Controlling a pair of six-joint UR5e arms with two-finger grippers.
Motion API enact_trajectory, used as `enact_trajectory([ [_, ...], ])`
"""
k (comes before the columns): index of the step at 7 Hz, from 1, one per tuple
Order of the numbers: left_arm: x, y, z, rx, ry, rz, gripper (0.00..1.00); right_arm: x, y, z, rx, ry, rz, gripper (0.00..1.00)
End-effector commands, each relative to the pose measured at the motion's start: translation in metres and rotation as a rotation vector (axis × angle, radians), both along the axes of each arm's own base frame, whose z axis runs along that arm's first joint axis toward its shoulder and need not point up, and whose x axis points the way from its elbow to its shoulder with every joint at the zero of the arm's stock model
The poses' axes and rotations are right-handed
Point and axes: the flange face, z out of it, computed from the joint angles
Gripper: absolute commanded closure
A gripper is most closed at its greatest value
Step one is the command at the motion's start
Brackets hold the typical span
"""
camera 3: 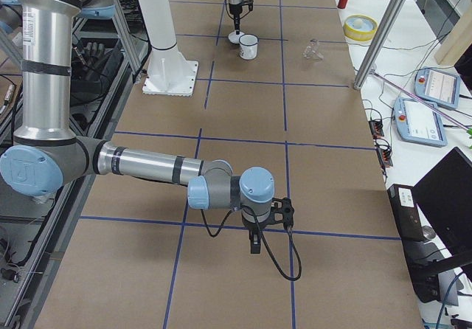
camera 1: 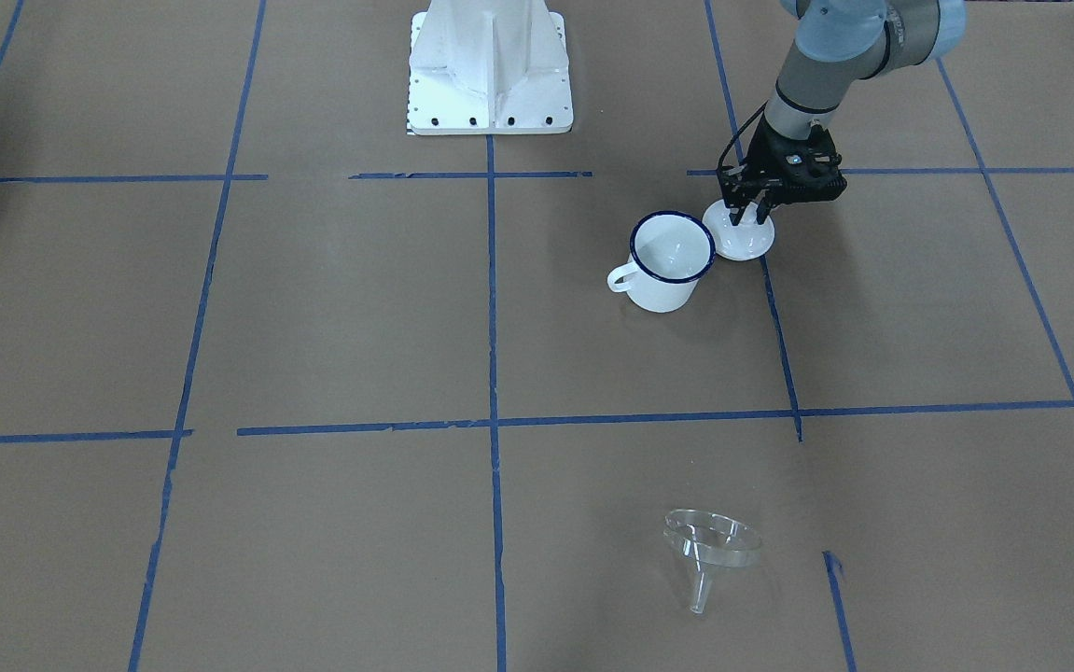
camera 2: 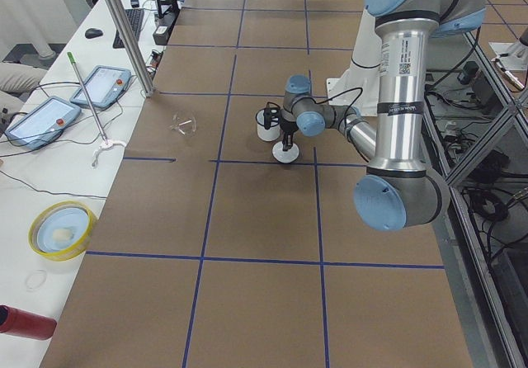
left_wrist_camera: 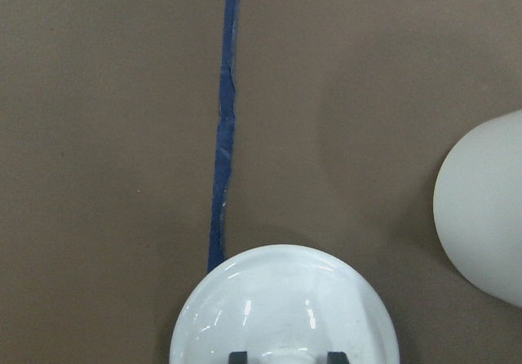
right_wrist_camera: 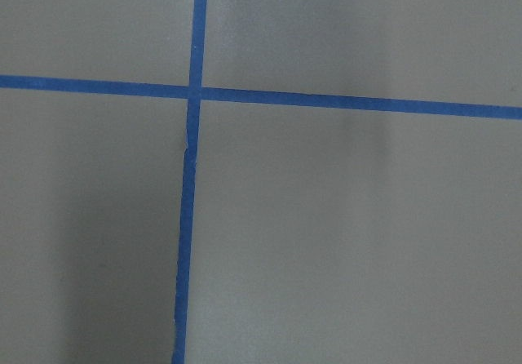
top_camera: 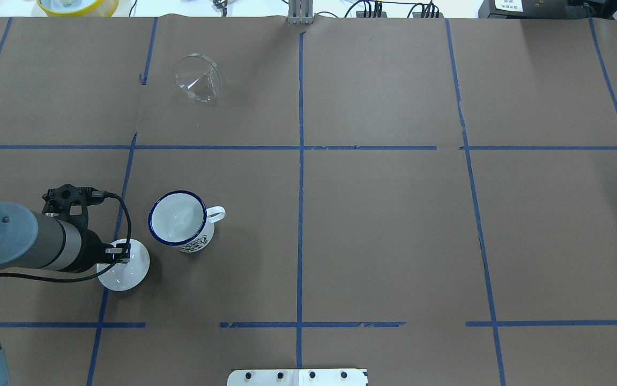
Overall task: Remove funnel from cup
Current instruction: 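Close the left gripper on the white funnel's narrow end, then lift the white funnel and carry it over the white mug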
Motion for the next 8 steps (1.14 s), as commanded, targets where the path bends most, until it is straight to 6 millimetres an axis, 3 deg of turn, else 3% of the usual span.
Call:
enact_trajectory([
  [1, -0.074, -0.007, -0.054, 0.036, -0.028, -0.055, 1.00, 0.000, 0.000, 0.000, 0.000, 0.000, 0.000, 0.00],
  [2, -0.094, -0.022, -0.086, 0.023, -0.018, -0.098, 1.00, 0.000, 0.000, 0.000, 0.000, 0.000, 0.000, 0.00],
  [3, -0.086, -0.036, -0.122, -0.014, 0.009, -0.082, 1.00, 0.000, 0.000, 0.000, 0.000, 0.000, 0.000, 0.00],
  [4, -0.056, -0.059, -0.158, -0.035, -0.002, -0.078, 1.00, 0.000, 0.000, 0.000, 0.000, 0.000, 0.000, 0.00],
  [5, -0.025, -0.082, -0.172, -0.054, -0.009, -0.077, 1.00, 0.000, 0.000, 0.000, 0.000, 0.000, 0.000, 0.00],
  [6, -0.011, -0.093, -0.167, -0.072, -0.023, -0.081, 1.00, 0.000, 0.000, 0.000, 0.000, 0.000, 0.000, 0.00],
  [8, 0.022, -0.089, -0.152, -0.100, -0.026, -0.064, 1.00, 0.000, 0.000, 0.000, 0.000, 0.000, 0.000, 0.00],
])
